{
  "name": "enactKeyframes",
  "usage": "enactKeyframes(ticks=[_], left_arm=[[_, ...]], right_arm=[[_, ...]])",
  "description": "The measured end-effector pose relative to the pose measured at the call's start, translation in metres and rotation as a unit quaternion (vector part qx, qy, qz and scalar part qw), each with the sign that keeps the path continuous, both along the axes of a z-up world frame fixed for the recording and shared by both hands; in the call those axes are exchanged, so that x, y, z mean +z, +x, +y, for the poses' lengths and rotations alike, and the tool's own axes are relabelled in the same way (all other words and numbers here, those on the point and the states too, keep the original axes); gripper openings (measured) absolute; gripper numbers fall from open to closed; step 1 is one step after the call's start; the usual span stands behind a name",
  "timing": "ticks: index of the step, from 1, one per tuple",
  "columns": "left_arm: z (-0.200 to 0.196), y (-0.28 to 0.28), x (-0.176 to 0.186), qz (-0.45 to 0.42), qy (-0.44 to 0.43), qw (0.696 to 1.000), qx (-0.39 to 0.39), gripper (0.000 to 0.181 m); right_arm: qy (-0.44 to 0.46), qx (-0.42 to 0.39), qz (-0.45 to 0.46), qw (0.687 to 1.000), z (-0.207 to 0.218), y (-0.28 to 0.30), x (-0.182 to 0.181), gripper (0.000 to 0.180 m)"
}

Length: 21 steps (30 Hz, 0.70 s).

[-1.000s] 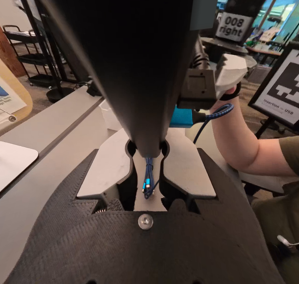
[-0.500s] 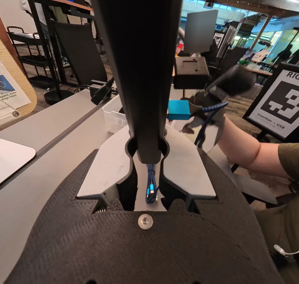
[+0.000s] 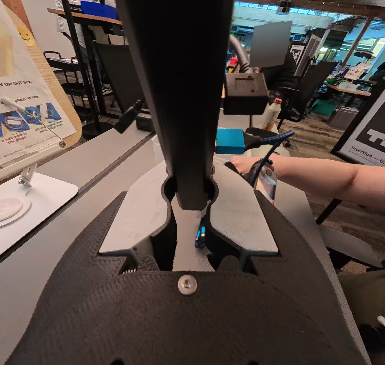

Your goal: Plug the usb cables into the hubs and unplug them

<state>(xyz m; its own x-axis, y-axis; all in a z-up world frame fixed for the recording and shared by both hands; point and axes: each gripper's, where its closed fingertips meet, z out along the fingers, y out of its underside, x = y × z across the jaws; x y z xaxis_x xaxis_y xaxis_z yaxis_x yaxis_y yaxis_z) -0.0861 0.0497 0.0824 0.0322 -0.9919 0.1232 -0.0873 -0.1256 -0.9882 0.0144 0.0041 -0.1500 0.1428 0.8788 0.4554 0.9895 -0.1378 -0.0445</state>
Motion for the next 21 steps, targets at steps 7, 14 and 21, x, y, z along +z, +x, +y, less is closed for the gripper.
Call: enactKeyframes(ticks=[7,14,21], left_arm=[[0.009,-0.003,-0.005,0.0,-0.005,1.0,0.013,0.028],[0.013,-0.003,-0.001,-0.009,-0.017,1.0,0.025,0.028],[0.007,0.019,0.025,0.021,0.006,0.999,0.024,0.028]], right_arm=[[0.01,0.004,0.028,1.0,-0.003,-0.009,0.006,0.011],[0.133,-0.009,0.122,0.984,0.002,-0.012,0.067,0.01],[0.218,-0.009,0.252,0.943,-0.002,0.016,0.162,0.01]])
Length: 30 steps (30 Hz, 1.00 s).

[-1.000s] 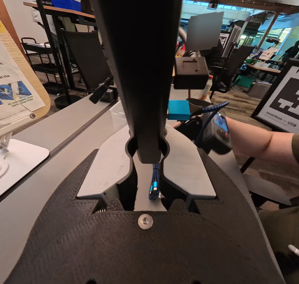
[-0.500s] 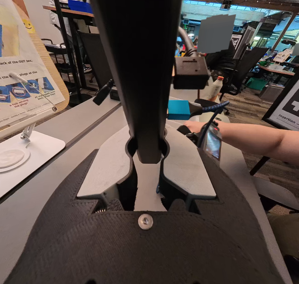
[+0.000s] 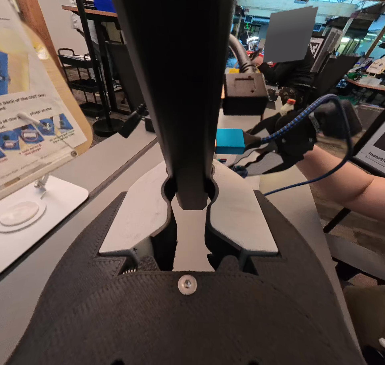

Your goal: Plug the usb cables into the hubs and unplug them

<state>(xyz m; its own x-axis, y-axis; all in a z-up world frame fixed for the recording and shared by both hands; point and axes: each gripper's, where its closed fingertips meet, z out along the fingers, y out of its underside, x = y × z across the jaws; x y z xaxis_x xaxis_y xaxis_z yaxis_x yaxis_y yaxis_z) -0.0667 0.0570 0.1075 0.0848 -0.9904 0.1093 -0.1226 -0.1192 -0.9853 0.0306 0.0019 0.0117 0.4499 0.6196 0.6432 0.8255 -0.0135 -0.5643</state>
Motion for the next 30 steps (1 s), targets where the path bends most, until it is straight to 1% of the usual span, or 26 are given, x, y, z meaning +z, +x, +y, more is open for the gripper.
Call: enactKeyframes(ticks=[2,4,6,7,9,11,14,17,18,19,21,22,23,24,26,28,29,30], left_arm=[[0.002,0.019,0.018,0.006,0.0,1.0,-0.013,0.028],[0.005,0.046,0.038,0.007,-0.005,1.0,-0.03,0.028],[0.009,0.079,0.052,0.007,-0.01,0.999,-0.047,0.032],[0.01,0.097,0.057,0.006,-0.013,0.998,-0.057,0.028],[0.012,0.134,0.058,0.006,-0.027,0.997,-0.077,0.028],[0.014,0.168,0.052,0.006,-0.047,0.994,-0.1,0.028],[0.021,0.21,0.032,0.021,-0.044,0.992,-0.118,0.028],[0.021,0.238,0.015,0.039,-0.04,0.989,-0.138,0.028],[0.02,0.246,0.011,0.037,-0.046,0.988,-0.145,0.028],[0.02,0.252,0.008,0.035,-0.052,0.987,-0.15,0.028],[0.021,0.262,-0.002,0.042,-0.061,0.985,-0.154,0.028],[0.022,0.266,-0.008,0.052,-0.059,0.985,-0.154,0.028],[0.024,0.269,-0.015,0.065,-0.054,0.985,-0.153,0.028],[0.024,0.272,-0.022,0.078,-0.047,0.984,-0.153,0.028],[0.02,0.278,-0.033,0.096,-0.042,0.981,-0.166,0.028],[0.013,0.284,-0.041,0.109,-0.038,0.977,-0.181,0.028],[0.008,0.287,-0.045,0.117,-0.034,0.974,-0.189,0.028],[0.004,0.29,-0.049,0.124,-0.028,0.972,-0.197,0.028]], right_arm=[[0.01,-0.008,0.029,0.999,0.003,0.022,0.028,0.01],[0.008,-0.027,0.06,0.998,0.011,0.056,0.05,0.01],[-0.016,-0.027,0.094,0.995,0.017,0.089,0.058,0.01],[-0.023,-0.029,0.112,0.993,0.021,0.105,0.059,0.01],[-0.067,-0.046,0.135,0.987,0.028,0.136,0.044,0.01],[-0.087,-0.056,0.146,0.984,0.036,0.158,0.024,0.01],[-0.088,-0.068,0.14,0.984,0.049,0.183,-0.007,0.011],[-0.093,-0.076,0.167,0.979,0.06,0.196,-0.028,0.011],[-0.105,-0.081,0.178,0.975,0.06,0.2,-0.036,0.013],[-0.112,-0.087,0.189,0.972,0.06,0.204,-0.042,0.02],[-0.102,-0.082,0.224,0.966,0.054,0.212,-0.042,0.037],[-0.101,-0.08,0.244,0.961,0.049,0.217,-0.039,0.047],[-0.106,-0.075,0.271,0.954,0.043,0.219,-0.033,0.051],[-0.11,-0.059,0.3,0.946,0.035,0.22,-0.022,0.05],[-0.1,-0.021,0.365,0.925,0.021,0.216,0.01,0.055],[-0.075,0.031,0.445,0.892,0.013,0.204,0.052,0.061],[-0.064,0.042,0.468,0.881,0.013,0.198,0.068,0.064],[-0.054,0.032,0.472,0.88,0.018,0.194,0.076,0.073]])
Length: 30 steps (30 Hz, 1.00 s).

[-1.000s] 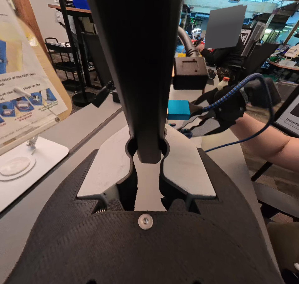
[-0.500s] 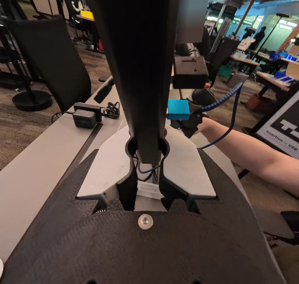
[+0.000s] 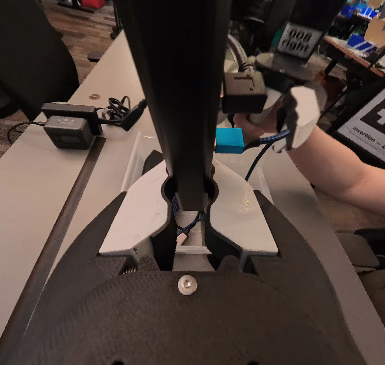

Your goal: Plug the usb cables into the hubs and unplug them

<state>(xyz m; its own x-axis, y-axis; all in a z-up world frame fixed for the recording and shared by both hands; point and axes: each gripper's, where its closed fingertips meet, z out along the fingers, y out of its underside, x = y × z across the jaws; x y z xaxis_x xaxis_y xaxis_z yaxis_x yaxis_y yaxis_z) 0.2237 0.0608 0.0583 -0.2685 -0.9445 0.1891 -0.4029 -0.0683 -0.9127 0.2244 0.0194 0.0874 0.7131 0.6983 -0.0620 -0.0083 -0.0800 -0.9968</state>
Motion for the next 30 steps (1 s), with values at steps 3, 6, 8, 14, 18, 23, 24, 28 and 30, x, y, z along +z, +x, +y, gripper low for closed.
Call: enactKeyframes(ticks=[3,6,8,14,18,23,24,28,30], left_arm=[[-0.012,0.006,-0.009,0.017,0.011,1.0,-0.018,0.028],[-0.023,0.006,-0.011,0.013,0.004,0.999,-0.05,0.028],[-0.031,0.002,-0.012,0.004,-0.006,0.997,-0.083,0.028],[-0.039,0.001,-0.023,0.033,-0.024,0.993,-0.115,0.028],[-0.046,-0.005,-0.025,0.037,-0.011,0.989,-0.143,0.028],[-0.046,-0.009,-0.023,0.024,-0.005,0.989,-0.144,0.028],[-0.045,-0.01,-0.022,0.021,-0.006,0.989,-0.144,0.028],[-0.044,-0.01,-0.025,0.032,0.006,0.989,-0.143,0.028],[-0.048,-0.007,-0.028,0.038,0.01,0.989,-0.146,0.028]], right_arm=[[-0.013,-0.075,-0.095,0.993,0.021,-0.003,-0.008,0.072],[-0.001,-0.1,-0.106,0.989,0.028,-0.002,-0.009,0.065],[-0.056,-0.011,-0.026,0.998,0.022,-0.018,-0.014,0.067],[-0.089,0.054,0.034,0.994,0.022,-0.022,-0.027,0.046],[-0.086,0.119,0.068,0.987,0.004,-0.028,-0.026,0.057],[-0.052,0.175,0.11,0.977,-0.026,-0.02,-0.004,0.087],[-0.04,0.176,0.118,0.976,-0.029,-0.015,0.002,0.082],[-0.031,0.041,0.109,0.993,0.006,0.001,0.005,0.068],[-0.023,-0.007,0.093,0.995,0.019,0.001,0.005,0.061]])
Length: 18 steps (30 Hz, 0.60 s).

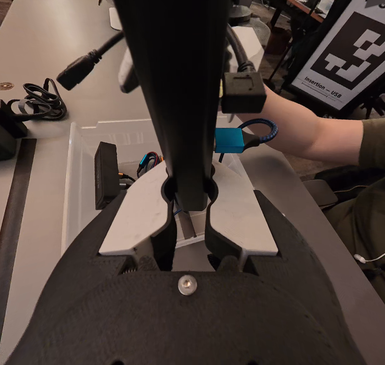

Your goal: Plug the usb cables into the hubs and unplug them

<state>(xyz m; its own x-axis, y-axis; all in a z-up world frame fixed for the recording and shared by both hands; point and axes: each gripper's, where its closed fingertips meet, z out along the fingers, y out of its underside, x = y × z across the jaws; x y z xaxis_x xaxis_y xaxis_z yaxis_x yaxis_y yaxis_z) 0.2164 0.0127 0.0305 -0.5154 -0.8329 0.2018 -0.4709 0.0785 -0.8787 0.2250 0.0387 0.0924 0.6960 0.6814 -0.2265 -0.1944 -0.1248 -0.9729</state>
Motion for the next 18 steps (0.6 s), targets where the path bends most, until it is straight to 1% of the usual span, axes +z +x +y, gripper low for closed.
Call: enactKeyframes(ticks=[1,2,3,6,8,9,11,13,15,16,18], left_arm=[[-0.002,0.001,-0.001,0.0,0.003,1.0,-0.002,0.028],[-0.004,0.003,-0.002,0.0,0.005,1.0,-0.004,0.028],[-0.005,0.003,-0.002,0.002,0.004,1.0,-0.005,0.028],[-0.005,0.004,-0.004,0.015,-0.012,1.0,-0.006,0.028],[-0.003,0.004,-0.007,0.024,-0.016,1.0,-0.007,0.028],[-0.001,0.004,-0.009,0.03,-0.021,0.999,-0.001,0.029],[0.014,0.007,-0.012,0.027,-0.007,0.999,0.039,0.03],[0.037,0.004,-0.007,-0.021,0.028,0.994,0.102,0.045],[0.06,-0.009,-0.002,-0.059,0.058,0.984,0.16,0.045],[0.066,-0.018,-0.001,-0.069,0.069,0.98,0.174,0.044],[0.068,-0.038,-0.005,-0.074,0.077,0.978,0.179,0.037]], right_arm=[[0.005,-0.013,0.011,1.0,0.004,-0.001,0.003,0.057],[-0.001,0.005,0.02,1.0,0.004,-0.007,0.004,0.048],[-0.01,0.048,0.026,0.998,-0.001,-0.016,0.004,0.03],[-0.029,0.052,0.045,0.997,0.002,-0.015,0.003,0.029],[-0.041,0.05,0.035,0.997,0.004,-0.015,-0.001,0.029],[-0.035,0.044,0.016,0.998,0.005,-0.014,-0.002,0.028],[-0.024,0.02,-0.027,0.999,0.01,-0.01,-0.006,0.028],[-0.029,-0.004,-0.063,0.998,0.015,0.001,-0.01,0.029],[-0.054,-0.032,-0.095,0.994,0.023,0.02,-0.019,0.028],[-0.069,-0.055,-0.124,0.988,0.028,0.033,-0.027,0.028],[-0.097,-0.087,-0.196,0.972,0.037,0.055,-0.047,0.029]])
